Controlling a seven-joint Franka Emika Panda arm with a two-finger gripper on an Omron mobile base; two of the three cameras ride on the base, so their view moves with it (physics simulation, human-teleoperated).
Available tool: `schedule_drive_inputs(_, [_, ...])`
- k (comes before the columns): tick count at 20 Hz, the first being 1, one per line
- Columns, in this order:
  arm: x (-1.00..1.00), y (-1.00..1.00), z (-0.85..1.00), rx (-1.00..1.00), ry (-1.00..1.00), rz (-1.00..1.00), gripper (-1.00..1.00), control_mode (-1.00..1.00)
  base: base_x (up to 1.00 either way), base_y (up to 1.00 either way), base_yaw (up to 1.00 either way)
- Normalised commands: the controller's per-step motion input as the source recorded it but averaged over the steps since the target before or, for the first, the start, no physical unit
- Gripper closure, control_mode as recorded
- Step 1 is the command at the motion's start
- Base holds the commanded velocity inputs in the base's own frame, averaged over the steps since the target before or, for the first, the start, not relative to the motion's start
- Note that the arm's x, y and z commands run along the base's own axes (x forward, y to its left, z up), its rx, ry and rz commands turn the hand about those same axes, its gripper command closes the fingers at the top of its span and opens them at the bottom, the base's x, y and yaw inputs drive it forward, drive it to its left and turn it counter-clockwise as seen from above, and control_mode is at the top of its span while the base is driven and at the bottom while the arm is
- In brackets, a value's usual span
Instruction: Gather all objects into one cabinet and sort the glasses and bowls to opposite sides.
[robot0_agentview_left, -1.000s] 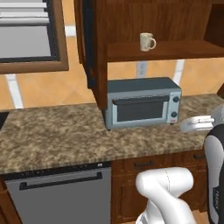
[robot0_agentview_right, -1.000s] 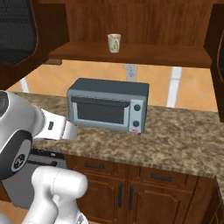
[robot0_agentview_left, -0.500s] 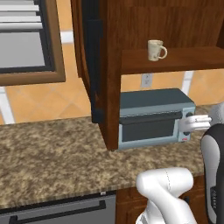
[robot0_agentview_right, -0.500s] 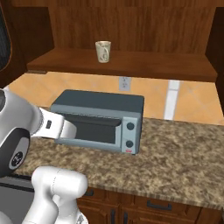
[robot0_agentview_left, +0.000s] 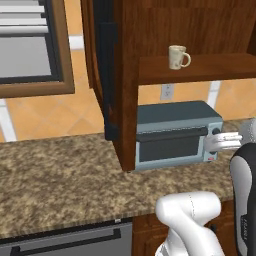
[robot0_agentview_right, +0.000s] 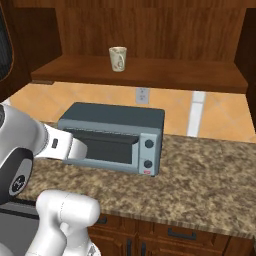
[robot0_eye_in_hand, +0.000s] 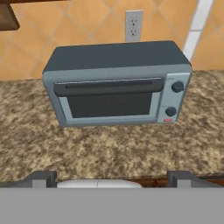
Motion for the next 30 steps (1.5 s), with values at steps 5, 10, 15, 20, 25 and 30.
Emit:
schedule_drive_inputs(5, [0.00, 0.00, 0.00, 0.00, 0.00, 0.00, -1.00, 1.00, 0.00, -0.01, 0.00])
schedule_drive_inputs(10, [0.07, -0.11, 0.44, 0.00, 0.00, 0.00, -1.00, -1.00, 0.00, 0.00, -0.01])
schedule_drive_inputs(15, [0.00, -0.24, 1.00, 0.00, -0.33, 0.09, -1.00, -1.00, 0.00, 0.00, 0.00])
schedule_drive_inputs(20, [0.19, -0.12, 1.00, -0.02, -0.31, 0.17, -1.00, -1.00, 0.00, 0.00, 0.00])
schedule_drive_inputs(25, [0.51, -0.04, 1.00, -0.04, -0.24, 0.20, -1.00, -1.00, 0.00, 0.00, 0.00])
schedule_drive_inputs(30, [0.27, 0.03, 0.16, -0.06, -0.03, 0.10, -1.00, -1.00, 0.00, 0.00, 0.00])
